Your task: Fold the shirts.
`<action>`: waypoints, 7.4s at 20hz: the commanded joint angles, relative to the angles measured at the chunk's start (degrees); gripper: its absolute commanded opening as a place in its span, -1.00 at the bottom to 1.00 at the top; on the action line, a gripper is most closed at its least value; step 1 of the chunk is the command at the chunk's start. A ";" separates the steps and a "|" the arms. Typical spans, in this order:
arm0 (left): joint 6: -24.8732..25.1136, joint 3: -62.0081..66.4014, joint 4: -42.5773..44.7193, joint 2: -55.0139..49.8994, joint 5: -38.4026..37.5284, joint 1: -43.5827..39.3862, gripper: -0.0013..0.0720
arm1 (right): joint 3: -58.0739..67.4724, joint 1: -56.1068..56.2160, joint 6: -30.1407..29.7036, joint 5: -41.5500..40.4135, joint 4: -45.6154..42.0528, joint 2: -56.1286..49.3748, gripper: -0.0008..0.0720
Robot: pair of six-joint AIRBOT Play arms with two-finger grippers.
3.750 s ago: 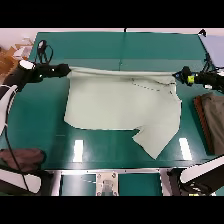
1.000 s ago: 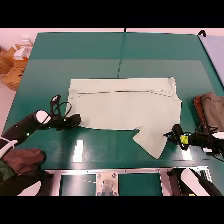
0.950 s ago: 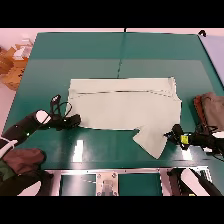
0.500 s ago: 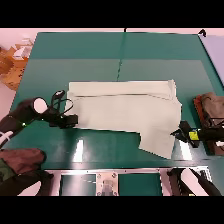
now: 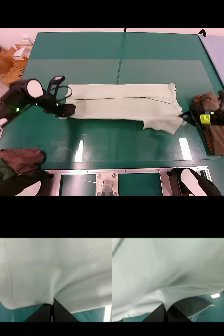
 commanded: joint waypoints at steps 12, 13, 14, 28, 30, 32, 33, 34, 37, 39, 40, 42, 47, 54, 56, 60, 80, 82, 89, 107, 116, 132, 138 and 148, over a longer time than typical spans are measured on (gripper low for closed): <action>2.86 40.17 5.55 -38.49 12.04 0.02 -0.91 | 39.89 12.90 0.13 -14.75 5.84 -48.39 -0.93; 2.82 40.63 5.53 -39.98 14.99 0.02 -0.71 | 41.68 13.33 -0.28 -16.06 5.81 -51.25 -0.93; 2.58 40.61 5.49 -40.65 17.55 0.02 0.09 | 43.47 13.64 -0.94 -17.64 5.97 -53.86 -0.92; -0.61 56.52 9.01 -40.70 -9.44 9.22 0.80 | 56.24 -1.42 -21.70 7.54 2.78 -64.19 0.69; -0.61 56.52 4.09 -40.70 -9.05 9.22 0.80 | 56.24 -0.83 -23.54 9.64 4.68 -67.25 0.69; -0.61 56.52 0.70 -40.70 -8.63 9.22 0.80 | 56.24 -0.02 -26.12 12.41 9.09 -70.03 0.69; -0.61 56.52 -0.61 -40.70 -8.57 9.22 0.80 | 56.24 0.44 -27.15 13.31 10.73 -71.10 0.69; -0.61 56.52 -1.60 -40.70 -8.59 9.22 0.80 | 56.24 0.74 -27.65 14.05 12.68 -71.56 0.68; -0.61 56.52 -3.13 -40.70 -8.15 9.22 0.80 | 56.57 1.95 -28.30 14.05 13.70 -71.60 0.69; -0.59 56.52 -5.75 -40.70 -7.56 9.18 0.80 | 56.59 3.28 -28.28 13.81 13.68 -71.60 0.68; -0.59 56.52 -7.10 -40.76 -6.97 9.05 0.79 | 56.65 3.98 -28.17 13.35 13.66 -71.60 0.64; 0.20 56.50 -8.17 -40.85 -6.01 8.13 -0.19 | 57.33 4.74 -27.61 13.03 13.75 -71.60 -0.46; 5.53 53.35 -16.04 -41.46 0.37 1.86 -0.91 | 60.85 5.57 -25.00 14.62 13.35 -68.37 -0.93; 11.63 51.45 -28.98 -53.48 21.99 -18.78 -0.91 | 66.73 11.78 -18.08 22.93 13.31 -55.47 -0.93; 11.61 51.60 -30.47 -56.11 26.23 -22.25 -0.91 | 68.06 14.64 -16.24 23.58 13.33 -50.60 -0.93; 11.65 51.89 -34.86 -58.55 27.15 -23.89 -0.91 | 69.70 18.75 -14.51 23.56 13.29 -44.00 -0.93; 6.67 63.06 8.15 -41.90 -34.34 10.40 -0.91 | 69.00 53.42 -3.98 -6.75 12.48 -50.99 -0.92; 6.88 63.06 5.97 -41.90 -32.63 12.28 -0.91 | 69.00 60.65 -3.30 -17.22 12.63 -57.90 -0.54; 8.87 63.06 5.31 -41.90 -31.69 12.94 -0.91 | 69.13 61.57 -3.37 -23.37 13.64 -64.57 0.40; 8.37 63.06 5.79 -41.94 -30.25 12.94 -0.91 | 42.49 34.93 -11.45 -7.43 21.64 -60.41 0.41; 8.41 63.06 5.77 -41.94 -30.91 12.94 -0.91 | 53.75 39.21 -6.75 -8.66 16.94 -55.21 -0.93; 6.64 58.80 5.60 -41.94 -28.94 12.94 -0.91 | 64.37 -21.00 0.74 4.44 -3.43 -37.03 -0.93; 5.31 58.80 5.55 -41.94 -28.96 12.94 -0.91 | 73.75 -28.61 -0.44 9.07 -3.50 -37.03 -0.93; 5.38 58.80 5.49 -41.92 -29.40 12.94 -0.91 | 72.70 -29.77 3.26 30.25 -24.17 -36.87 -0.93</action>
